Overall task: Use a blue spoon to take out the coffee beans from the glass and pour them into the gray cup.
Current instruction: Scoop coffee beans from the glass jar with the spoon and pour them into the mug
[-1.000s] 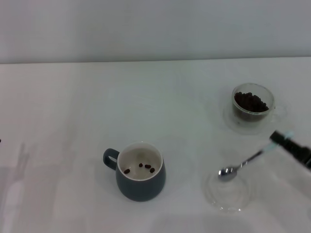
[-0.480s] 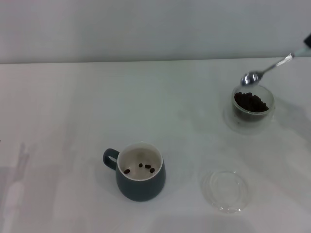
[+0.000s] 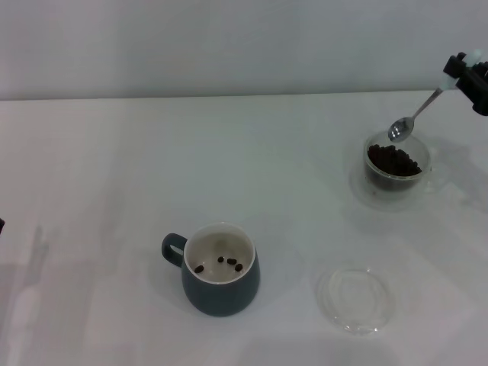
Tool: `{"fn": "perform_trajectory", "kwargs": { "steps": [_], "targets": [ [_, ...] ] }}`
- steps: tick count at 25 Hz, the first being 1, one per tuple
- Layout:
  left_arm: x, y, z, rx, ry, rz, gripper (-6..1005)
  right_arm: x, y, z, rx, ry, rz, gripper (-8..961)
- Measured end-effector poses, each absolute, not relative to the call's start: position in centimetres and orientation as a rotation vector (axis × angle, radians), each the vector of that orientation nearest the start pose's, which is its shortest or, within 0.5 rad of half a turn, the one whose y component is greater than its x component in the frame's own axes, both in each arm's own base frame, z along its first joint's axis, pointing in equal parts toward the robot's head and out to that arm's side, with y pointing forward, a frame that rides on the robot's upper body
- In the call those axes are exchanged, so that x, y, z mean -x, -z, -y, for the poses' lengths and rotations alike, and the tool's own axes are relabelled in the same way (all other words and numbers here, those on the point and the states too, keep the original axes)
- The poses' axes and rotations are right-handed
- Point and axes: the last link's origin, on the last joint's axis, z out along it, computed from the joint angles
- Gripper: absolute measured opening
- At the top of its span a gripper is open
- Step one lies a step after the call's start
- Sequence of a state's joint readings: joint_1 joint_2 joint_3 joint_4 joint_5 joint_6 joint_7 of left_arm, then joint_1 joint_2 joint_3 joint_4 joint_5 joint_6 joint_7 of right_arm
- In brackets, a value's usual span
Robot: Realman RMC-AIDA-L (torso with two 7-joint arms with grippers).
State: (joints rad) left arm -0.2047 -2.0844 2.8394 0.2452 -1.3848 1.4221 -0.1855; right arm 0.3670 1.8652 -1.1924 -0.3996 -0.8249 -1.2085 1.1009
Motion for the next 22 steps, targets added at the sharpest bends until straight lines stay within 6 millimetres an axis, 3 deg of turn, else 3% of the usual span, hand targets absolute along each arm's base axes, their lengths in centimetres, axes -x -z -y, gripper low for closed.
{"fn": "perform_trajectory", "kwargs": {
  "steps": [10, 22],
  "targets": [
    [35.5, 2.3, -23.7, 1.448, 0.805, 0.673, 785, -34.5, -8.4, -34.9, 1.955, -0.856, -0.726, 146],
    [35.3, 2.1, -24.1, 1.45, 0.81, 0.662, 787, -35.3, -6.2, -34.5, 1.946, -0.804, -0.823, 146]
  ]
}}
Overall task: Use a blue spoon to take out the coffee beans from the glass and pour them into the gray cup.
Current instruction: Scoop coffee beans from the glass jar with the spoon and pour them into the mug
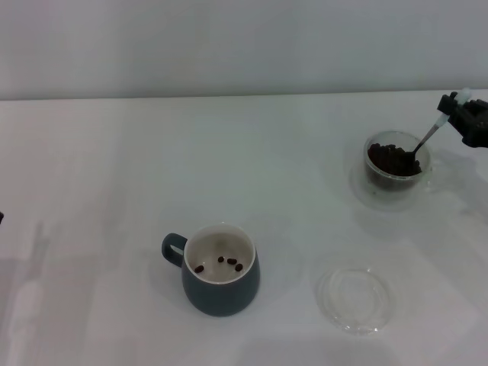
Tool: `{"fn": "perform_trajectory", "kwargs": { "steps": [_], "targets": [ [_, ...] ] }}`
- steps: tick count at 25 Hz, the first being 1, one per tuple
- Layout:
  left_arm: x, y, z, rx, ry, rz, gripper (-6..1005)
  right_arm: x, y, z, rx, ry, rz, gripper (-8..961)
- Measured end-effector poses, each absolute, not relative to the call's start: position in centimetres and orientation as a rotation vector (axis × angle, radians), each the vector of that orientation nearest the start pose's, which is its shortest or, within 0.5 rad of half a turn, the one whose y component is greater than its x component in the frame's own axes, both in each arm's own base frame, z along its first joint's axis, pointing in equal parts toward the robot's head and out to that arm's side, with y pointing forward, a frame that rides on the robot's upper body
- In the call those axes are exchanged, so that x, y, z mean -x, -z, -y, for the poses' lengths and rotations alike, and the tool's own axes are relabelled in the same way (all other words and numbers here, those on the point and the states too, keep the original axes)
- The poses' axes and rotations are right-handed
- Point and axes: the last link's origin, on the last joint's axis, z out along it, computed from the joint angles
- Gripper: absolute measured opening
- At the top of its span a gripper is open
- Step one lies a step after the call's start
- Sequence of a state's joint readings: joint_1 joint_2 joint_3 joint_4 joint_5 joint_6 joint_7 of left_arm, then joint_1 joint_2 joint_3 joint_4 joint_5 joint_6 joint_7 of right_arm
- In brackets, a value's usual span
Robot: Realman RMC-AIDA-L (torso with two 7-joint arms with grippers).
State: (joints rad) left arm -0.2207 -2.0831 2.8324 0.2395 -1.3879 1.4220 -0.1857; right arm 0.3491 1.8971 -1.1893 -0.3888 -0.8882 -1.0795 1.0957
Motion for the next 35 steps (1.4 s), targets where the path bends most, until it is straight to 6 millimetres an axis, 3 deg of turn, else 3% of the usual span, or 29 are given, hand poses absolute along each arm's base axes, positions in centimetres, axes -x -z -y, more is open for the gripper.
{"fn": "perform_trajectory", "kwargs": {
  "steps": [19, 29, 35],
  "targets": [
    [35.3, 1.6, -24.1, 1.44, 0.819, 0.632, 786, -37.4, -6.0, -33.7, 1.632, -1.027, -1.345, 145],
    [35.3, 1.3, -23.9, 1.433, 0.82, 0.606, 786, -38.0, -6.1, -33.4, 1.479, -1.15, -1.55, 146],
    [35.5, 1.1, -23.9, 1.435, 0.806, 0.602, 787, -38.3, -6.2, -33.0, 1.391, -1.223, -1.572, 146]
  ]
}}
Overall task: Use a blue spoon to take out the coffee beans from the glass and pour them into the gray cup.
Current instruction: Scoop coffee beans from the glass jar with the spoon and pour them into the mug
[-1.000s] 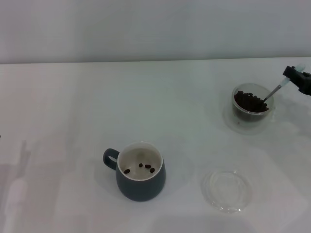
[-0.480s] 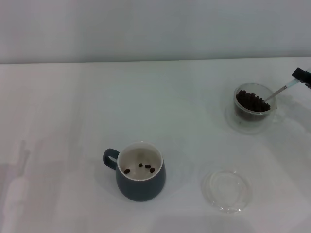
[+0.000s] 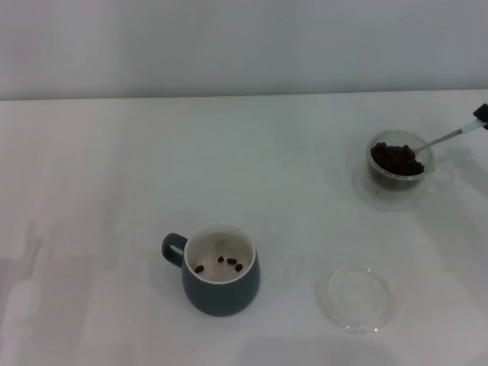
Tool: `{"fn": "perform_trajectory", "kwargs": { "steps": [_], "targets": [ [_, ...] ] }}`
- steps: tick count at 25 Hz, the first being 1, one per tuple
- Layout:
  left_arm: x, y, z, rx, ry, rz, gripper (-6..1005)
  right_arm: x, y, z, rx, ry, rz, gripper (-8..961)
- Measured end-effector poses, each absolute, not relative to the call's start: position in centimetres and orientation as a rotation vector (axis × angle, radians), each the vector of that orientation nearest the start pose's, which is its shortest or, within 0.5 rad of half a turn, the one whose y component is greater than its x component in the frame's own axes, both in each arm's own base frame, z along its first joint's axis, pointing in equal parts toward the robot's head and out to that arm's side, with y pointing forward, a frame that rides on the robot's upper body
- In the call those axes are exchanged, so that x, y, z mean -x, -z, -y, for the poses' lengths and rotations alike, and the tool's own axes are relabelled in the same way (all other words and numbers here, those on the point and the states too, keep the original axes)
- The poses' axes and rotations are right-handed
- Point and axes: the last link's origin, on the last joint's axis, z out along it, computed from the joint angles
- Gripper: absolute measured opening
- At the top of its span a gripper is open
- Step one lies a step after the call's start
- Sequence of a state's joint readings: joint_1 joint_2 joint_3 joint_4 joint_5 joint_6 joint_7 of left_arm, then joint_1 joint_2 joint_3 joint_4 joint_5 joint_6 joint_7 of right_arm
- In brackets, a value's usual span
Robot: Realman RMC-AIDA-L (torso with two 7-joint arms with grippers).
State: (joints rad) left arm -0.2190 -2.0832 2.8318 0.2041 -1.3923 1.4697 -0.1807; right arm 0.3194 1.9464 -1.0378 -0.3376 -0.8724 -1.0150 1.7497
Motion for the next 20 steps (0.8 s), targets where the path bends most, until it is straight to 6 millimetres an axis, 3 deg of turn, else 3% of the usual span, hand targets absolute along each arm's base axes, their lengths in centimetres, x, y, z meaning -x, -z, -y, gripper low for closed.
{"fn": "perform_trajectory", "kwargs": {
  "steps": [10, 20],
  "targets": [
    [35.4, 1.1, -24.0, 1.436, 0.808, 0.595, 787, -39.0, -6.6, -31.7, 1.304, -1.328, -1.6, 146],
    [35.4, 1.1, -24.0, 1.437, 0.806, 0.593, 787, -37.7, -6.8, -31.5, 1.345, -1.442, -1.613, 145]
  ]
}}
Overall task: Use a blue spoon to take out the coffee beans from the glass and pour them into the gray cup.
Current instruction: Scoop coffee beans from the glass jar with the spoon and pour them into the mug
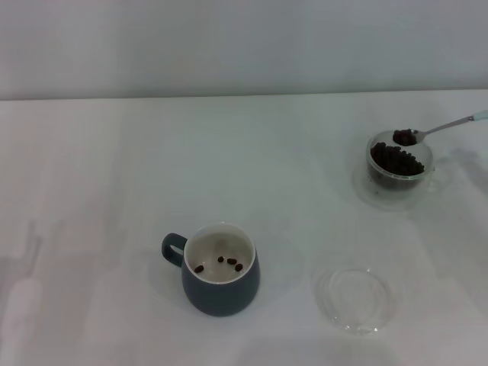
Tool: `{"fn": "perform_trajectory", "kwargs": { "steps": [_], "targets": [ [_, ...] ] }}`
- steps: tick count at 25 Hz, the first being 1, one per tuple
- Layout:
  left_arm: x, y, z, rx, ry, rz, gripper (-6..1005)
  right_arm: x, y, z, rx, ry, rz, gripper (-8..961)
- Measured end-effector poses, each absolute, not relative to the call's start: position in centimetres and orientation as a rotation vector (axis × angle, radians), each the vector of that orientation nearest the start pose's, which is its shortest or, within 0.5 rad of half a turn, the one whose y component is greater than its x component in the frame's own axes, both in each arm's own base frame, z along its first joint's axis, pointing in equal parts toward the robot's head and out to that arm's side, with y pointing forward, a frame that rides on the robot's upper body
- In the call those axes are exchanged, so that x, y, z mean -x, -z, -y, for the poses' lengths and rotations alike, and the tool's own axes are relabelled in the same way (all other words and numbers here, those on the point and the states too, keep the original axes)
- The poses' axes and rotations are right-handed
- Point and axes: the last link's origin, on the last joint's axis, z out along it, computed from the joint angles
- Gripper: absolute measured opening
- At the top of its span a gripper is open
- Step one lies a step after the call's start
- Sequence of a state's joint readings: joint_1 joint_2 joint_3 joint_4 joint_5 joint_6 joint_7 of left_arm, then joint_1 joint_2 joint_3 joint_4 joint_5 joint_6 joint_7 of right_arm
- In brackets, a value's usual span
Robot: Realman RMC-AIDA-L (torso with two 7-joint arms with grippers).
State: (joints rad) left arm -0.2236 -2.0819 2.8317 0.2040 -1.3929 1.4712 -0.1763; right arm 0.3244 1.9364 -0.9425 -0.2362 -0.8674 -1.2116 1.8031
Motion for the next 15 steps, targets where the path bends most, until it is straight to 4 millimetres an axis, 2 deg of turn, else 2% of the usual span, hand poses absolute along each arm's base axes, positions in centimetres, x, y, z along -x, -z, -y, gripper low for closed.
{"fn": "perform_trajectory", "kwargs": {
  "steps": [9, 15],
  "targets": [
    [35.4, 1.1, -24.1, 1.441, 0.805, 0.595, 786, -35.7, -4.8, -32.2, 1.467, -1.437, -1.688, 145],
    [35.3, 1.2, -24.1, 1.446, 0.806, 0.596, 786, -33.6, -3.3, -32.5, 1.598, -1.455, -1.732, 145]
  ]
}}
